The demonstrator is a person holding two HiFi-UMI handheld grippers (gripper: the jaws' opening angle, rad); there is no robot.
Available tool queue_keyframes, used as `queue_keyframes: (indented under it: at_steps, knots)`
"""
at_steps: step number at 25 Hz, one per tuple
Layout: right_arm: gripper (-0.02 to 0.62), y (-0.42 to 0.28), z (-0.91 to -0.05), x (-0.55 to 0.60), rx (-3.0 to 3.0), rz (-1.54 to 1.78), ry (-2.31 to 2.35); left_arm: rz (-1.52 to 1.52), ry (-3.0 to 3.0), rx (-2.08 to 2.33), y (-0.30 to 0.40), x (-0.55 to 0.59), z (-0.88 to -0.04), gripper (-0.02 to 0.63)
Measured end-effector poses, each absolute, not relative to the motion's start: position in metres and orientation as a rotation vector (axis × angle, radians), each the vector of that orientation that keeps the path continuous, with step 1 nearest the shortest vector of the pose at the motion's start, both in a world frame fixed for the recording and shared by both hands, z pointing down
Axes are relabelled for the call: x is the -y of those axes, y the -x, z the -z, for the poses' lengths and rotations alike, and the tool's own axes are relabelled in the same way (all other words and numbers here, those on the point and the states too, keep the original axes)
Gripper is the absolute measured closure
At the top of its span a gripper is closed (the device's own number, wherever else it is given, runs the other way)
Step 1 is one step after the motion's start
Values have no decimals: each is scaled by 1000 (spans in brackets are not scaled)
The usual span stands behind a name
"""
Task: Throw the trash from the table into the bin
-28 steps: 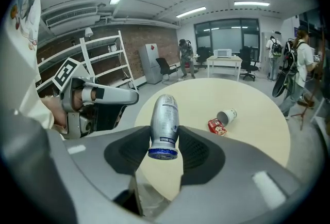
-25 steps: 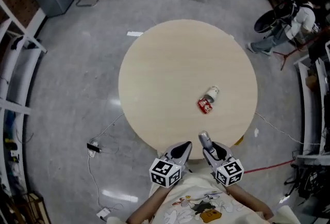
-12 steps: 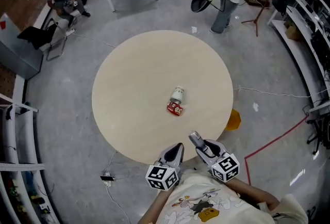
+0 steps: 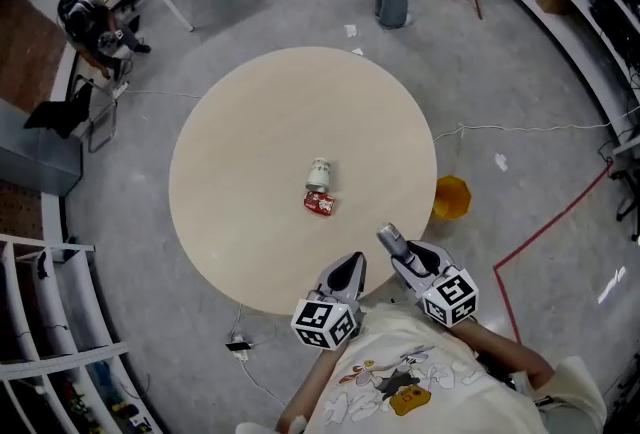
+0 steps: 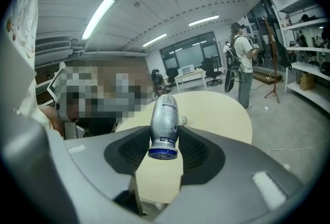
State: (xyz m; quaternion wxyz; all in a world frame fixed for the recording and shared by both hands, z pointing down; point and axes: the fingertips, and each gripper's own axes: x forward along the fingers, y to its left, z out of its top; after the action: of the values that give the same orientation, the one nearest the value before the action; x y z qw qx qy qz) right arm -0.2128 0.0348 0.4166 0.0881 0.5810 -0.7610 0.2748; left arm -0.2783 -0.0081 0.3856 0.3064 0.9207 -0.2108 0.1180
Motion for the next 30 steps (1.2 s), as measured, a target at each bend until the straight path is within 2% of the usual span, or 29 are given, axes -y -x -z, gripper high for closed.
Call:
queue_keyframes:
  at_steps: [10,20,30]
  knots:
    - [413,139,-417,-25,2229,-871,-1915,-419,-2516,433,198,14,-387,600]
    - [414,42,-433,-60,2102,-1013,-2112,-575,-2521,227,98,-26,-406,600]
    - [414,-32,-484,-122,1968,-1135,-2055,-684,-2468,205,2,-58,-440,600]
